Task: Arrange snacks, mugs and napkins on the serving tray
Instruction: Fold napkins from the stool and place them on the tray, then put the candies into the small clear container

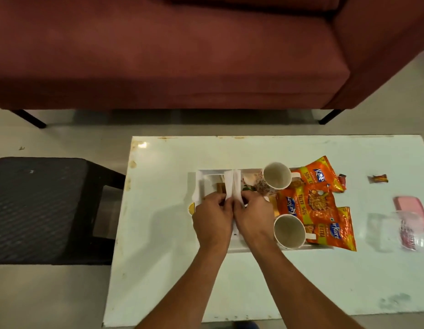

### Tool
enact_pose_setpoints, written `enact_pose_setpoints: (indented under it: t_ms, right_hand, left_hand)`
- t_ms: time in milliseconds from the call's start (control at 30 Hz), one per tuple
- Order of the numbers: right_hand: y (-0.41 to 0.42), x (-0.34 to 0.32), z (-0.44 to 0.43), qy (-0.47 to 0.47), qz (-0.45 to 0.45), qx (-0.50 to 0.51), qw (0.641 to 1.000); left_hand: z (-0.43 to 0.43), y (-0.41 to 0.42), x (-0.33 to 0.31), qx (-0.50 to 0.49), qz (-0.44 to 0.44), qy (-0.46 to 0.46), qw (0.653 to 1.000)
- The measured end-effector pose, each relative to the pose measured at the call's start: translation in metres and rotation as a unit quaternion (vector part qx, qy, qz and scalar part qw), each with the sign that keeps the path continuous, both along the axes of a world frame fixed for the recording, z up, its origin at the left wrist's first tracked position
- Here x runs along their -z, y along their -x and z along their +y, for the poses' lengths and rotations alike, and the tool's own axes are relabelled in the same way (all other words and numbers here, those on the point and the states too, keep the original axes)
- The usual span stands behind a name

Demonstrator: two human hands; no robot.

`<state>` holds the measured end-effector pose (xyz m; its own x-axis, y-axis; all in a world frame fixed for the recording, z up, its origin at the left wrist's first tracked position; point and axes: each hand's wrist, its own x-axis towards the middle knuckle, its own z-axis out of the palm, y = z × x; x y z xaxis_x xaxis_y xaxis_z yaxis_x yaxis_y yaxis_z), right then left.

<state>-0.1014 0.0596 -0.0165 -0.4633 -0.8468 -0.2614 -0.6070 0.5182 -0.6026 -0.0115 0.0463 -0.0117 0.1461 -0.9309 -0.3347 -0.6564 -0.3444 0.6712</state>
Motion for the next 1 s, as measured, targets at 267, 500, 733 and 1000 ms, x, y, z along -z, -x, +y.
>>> enact_pose_setpoints:
  t_ms: [267,500,733,1000]
  right_hand:
    - [0.005,0.018,-0.001,0.012,0.020,-0.016,1.000]
    - [0.005,0.026,0.010,0.004,0.030,-0.016,0.999]
    - [0.005,0.031,0.010,-0.003,0.038,-0.020,0.999]
    - [0.001,-0.001,0.019,0.055,0.035,0.044,0.997]
  left_hand:
    - [-0.008,-0.002,0.015,0.033,-0.041,0.042,0.998]
    - [-0.003,-0.009,0.019,-0.004,-0.018,0.012,1.000]
    - [-0.002,-0.009,0.020,0.022,-0.008,-0.018,1.000]
    - [-0.007,0.000,-0.012,0.015,-0.029,0.073,0.997]
